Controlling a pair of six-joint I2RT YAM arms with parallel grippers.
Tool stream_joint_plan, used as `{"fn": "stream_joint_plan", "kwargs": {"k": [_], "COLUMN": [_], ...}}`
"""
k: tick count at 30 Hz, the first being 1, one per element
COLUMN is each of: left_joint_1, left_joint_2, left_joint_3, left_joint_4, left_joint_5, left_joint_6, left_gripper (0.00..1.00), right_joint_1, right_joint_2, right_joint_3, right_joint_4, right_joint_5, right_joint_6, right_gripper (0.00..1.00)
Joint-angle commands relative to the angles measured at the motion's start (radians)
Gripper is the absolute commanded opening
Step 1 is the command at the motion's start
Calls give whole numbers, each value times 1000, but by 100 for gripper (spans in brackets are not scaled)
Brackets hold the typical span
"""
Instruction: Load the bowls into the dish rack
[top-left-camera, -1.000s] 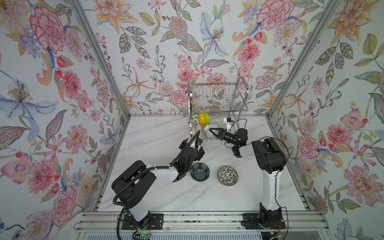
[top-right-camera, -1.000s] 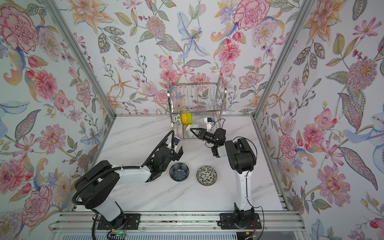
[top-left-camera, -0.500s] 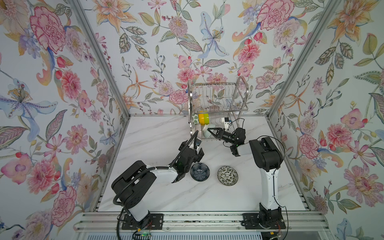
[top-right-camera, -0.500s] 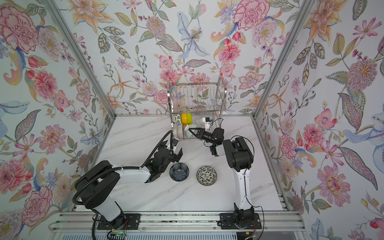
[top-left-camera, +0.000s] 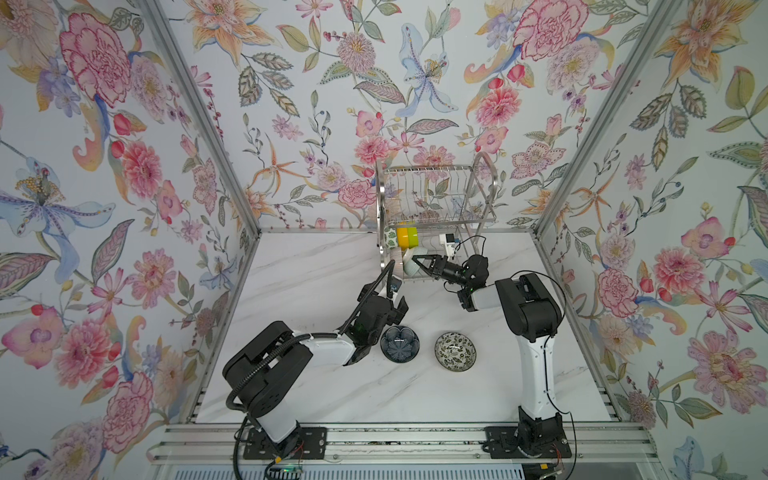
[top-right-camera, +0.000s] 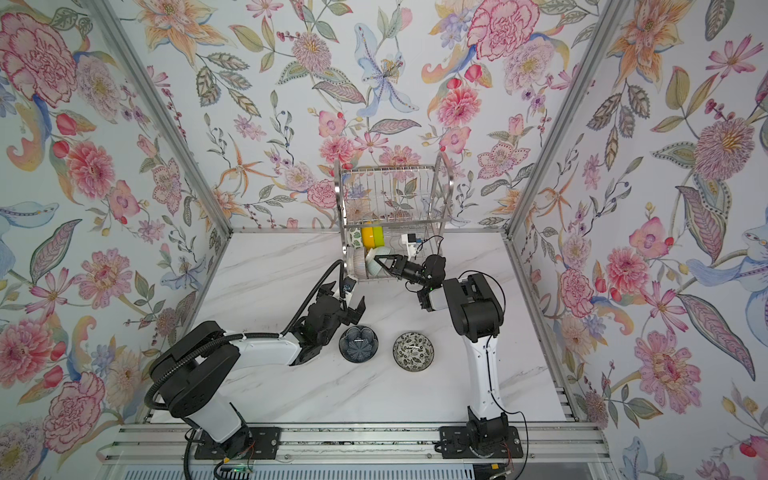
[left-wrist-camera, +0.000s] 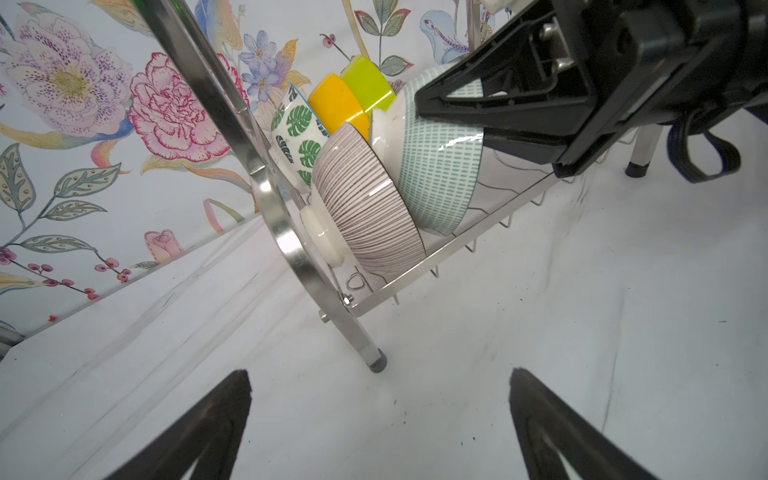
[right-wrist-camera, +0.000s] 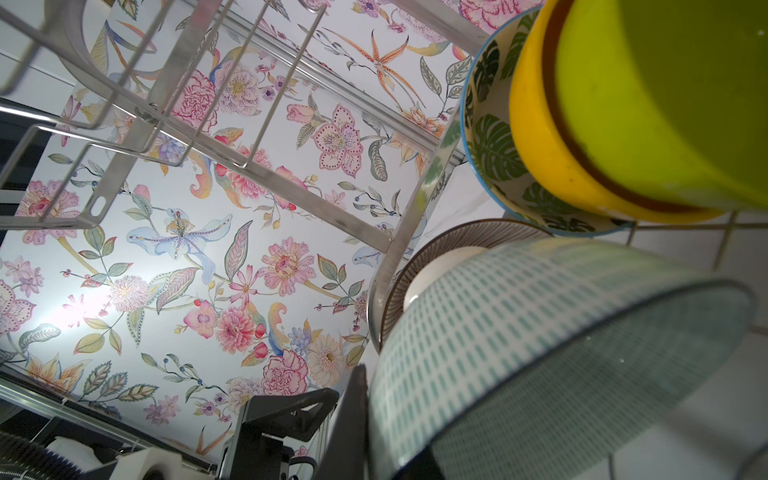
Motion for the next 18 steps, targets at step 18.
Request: {"fn": "stream_joint_plan", "kwargs": {"k": [18], "left_joint_1": [14], "left_joint_2": [1], "left_joint_3": [0], "left_joint_4": [-7], "left_joint_5": [4], "left_joint_6": [-21], "left_gripper": [99], "right_joint_1": [1], "right_joint_2": [69], "right_joint_3": [79], "right_joint_4": [64], "right_joint_5": [-80], "right_joint_6": [42], "right_gripper": [0]}}
